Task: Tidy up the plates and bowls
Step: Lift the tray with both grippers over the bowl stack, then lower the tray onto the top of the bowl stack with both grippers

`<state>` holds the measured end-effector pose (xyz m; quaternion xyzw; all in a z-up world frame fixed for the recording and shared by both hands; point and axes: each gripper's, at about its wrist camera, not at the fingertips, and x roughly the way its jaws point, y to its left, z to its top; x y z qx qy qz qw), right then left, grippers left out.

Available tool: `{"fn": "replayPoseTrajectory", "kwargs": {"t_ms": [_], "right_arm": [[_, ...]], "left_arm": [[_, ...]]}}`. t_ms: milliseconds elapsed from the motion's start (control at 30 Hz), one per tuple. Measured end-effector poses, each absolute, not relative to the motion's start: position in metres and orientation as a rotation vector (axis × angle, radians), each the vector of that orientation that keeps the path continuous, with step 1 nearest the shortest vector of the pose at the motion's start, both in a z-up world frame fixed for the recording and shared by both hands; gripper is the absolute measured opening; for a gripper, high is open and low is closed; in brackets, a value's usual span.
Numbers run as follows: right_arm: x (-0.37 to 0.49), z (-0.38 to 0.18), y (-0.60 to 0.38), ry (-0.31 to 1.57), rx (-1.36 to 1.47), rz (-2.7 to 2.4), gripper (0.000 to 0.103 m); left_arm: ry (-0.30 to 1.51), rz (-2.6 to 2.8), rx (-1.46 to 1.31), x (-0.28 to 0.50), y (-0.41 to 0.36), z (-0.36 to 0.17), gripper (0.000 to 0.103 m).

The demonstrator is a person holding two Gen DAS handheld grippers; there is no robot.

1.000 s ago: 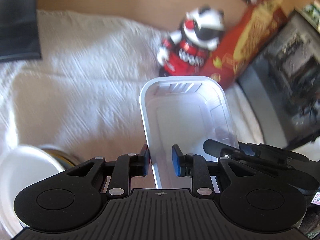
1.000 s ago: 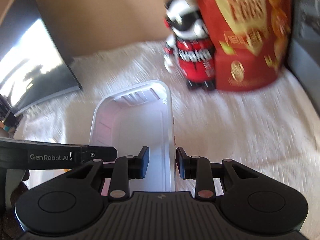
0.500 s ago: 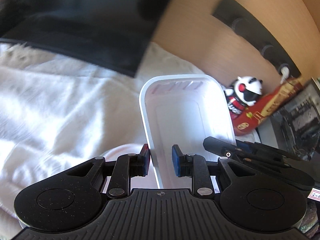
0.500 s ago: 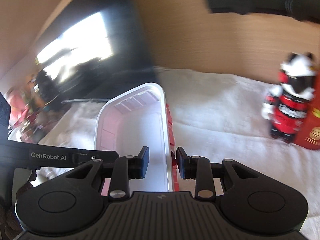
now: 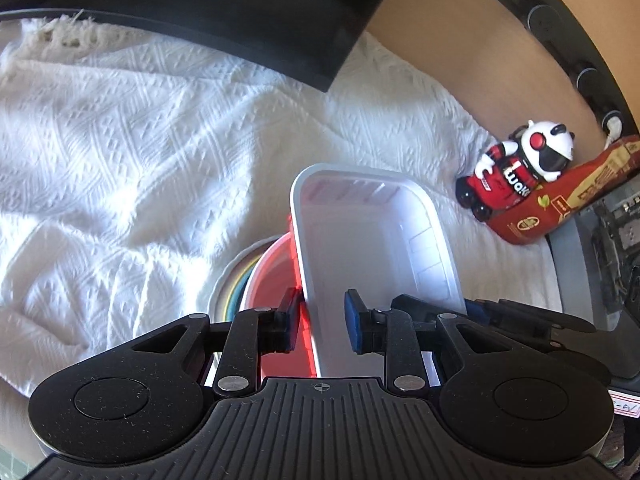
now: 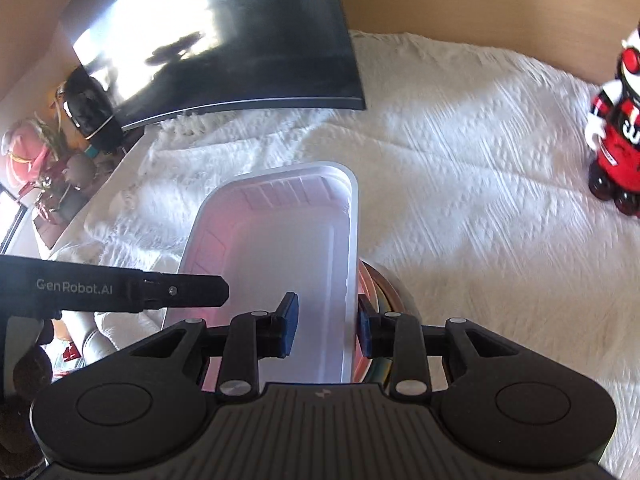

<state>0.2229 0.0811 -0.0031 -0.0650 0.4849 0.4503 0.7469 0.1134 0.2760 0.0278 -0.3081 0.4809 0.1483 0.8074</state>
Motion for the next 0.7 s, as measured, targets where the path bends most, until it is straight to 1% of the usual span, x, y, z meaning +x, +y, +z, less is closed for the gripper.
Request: {"fn": "replayPoseTrajectory", "kwargs": {"t_ms": [167, 367, 700], "right_arm": [[0.218, 0.000, 0.076, 1.057, -0.139, 0.984, 0.031], [0.212, 0.004, 0.076, 1.051, -0.141, 1.000, 0.031], [0.204, 0.005, 0.078, 1.052, -0.161, 1.018, 0.031]], "left_arm": [[1.031, 0.311, -0.641, 0.116, 0.276, 0.026, 0.027], [1.007, 0.286, -0.705, 0.110, 0.293, 0.022, 0.026], [1.011, 0.254, -0.705, 0.102, 0.297, 0.028, 0.026]]}}
